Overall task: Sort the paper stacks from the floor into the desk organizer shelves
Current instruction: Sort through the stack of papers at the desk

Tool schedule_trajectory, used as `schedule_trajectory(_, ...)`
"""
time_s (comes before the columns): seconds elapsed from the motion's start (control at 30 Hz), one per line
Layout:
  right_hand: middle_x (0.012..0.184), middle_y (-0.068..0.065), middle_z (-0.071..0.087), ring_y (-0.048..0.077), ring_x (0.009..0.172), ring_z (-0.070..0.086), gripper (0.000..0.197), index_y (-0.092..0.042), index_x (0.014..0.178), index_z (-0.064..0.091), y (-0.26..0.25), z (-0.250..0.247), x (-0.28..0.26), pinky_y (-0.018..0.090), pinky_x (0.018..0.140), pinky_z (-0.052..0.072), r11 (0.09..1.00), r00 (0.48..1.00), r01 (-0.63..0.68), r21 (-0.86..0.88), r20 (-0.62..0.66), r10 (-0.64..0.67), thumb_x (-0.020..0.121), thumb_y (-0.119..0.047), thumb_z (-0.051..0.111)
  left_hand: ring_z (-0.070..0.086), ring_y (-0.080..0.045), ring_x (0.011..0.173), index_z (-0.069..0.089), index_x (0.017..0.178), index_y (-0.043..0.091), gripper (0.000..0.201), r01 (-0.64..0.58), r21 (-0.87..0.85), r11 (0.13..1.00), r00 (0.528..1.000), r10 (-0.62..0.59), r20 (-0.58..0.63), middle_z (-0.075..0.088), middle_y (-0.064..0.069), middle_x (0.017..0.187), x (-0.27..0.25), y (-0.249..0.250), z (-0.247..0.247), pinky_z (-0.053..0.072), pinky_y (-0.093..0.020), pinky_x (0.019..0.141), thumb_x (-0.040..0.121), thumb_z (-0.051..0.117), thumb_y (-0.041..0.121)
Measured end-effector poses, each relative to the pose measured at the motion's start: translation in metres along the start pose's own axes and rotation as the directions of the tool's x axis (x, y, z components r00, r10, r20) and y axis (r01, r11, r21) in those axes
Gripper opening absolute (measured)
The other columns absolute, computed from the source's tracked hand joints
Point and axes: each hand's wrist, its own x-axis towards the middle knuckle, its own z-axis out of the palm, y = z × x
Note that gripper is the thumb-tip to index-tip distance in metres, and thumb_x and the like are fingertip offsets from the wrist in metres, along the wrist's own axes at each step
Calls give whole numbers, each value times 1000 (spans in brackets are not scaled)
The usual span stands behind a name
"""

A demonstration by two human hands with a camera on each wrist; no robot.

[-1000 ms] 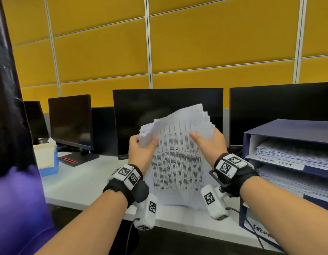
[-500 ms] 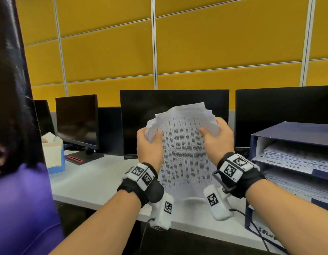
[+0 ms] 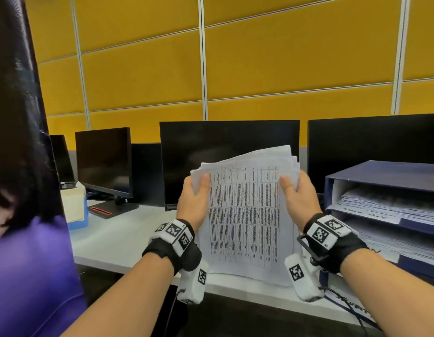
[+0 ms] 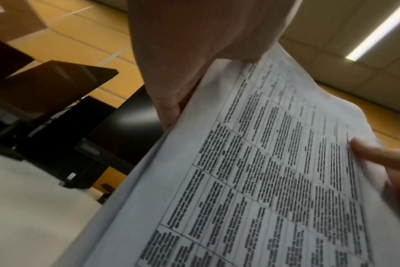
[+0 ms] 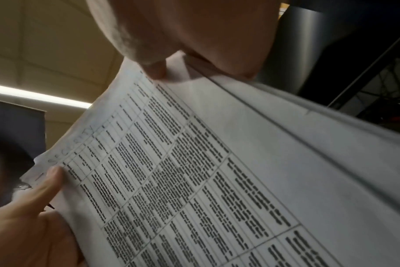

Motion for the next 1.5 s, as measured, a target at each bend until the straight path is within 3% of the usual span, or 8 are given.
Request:
schedule_trajectory(0.2,120,-1,57,13,109,55,38,-18,132,47,-1,7,-7,32,93,46,999,996,-44,-12,74,45,95,-8,52,70,-24,98,61,114,17,63,118,-134,984,970,-85,230,71,-8,108,-9,14,6,55,-47,91,83,43,69)
schedule_trajectory(0.4,112,-4,55,14,106,56,37,-18,128,44,-2,12,-10,29,87,47,999,999,-34,24,21,34,93,-12,56,69,-25,96,56,116,13,66,190,-237,953,981,-194,8,70,-9,107,-2,2,13,55,-49,87,84,48,70)
schedule_trajectory(0.53,116,-1,52,15,105,54,60,-14,135,31,14,1,-11,26,82,45,989,987,-136,-49,81,140,86,-4,64,69,-21,98,58,118,16,53,267,-116,957,956,-247,161,70,-6,110,-11,-19,7,55,-44,89,89,53,60)
schedule_trajectory(0.9,118,1,58,14,109,55,55,-14,132,41,23,0,-16,23,81,46,976,965,-159,-151,186,186,84,0,64,59,-20,104,19,123,19,60,371,91,924,885,-382,266,50,-2,118,-12,-12,11,53,-46,89,89,66,33)
schedule_trajectory(1.13,126,10,61,26,120,55,45,-10,129,53,19,-9,-10,34,96,43,961,962,-193,-198,155,225,88,8,56,52,-23,118,21,138,22,83,-5,240,971,1000,3,9,48,-5,130,8,33,-2,46,-42,101,78,78,28)
schedule_trajectory(1.27,123,5,60,22,117,55,43,-12,129,53,4,-6,-9,38,93,48,964,964,-155,-215,182,196,90,6,53,52,-20,119,48,127,30,60,-259,696,670,958,268,99,56,6,128,23,75,-4,42,-44,103,75,78,32)
schedule_trajectory(1.37,118,1,60,18,109,55,39,-17,123,56,-11,-2,-4,29,80,49,967,962,-63,-247,244,125,91,5,52,60,-18,105,58,114,31,39,-326,806,494,944,128,303,64,9,111,28,96,-2,48,-43,95,79,75,34)
schedule_trajectory(1.5,113,-1,61,19,109,57,33,-23,113,59,-25,1,-1,41,91,51,951,946,37,-308,317,66,90,0,56,67,-16,85,68,98,22,22,-269,704,658,923,-34,384,69,3,88,33,105,-9,56,-35,76,79,78,19)
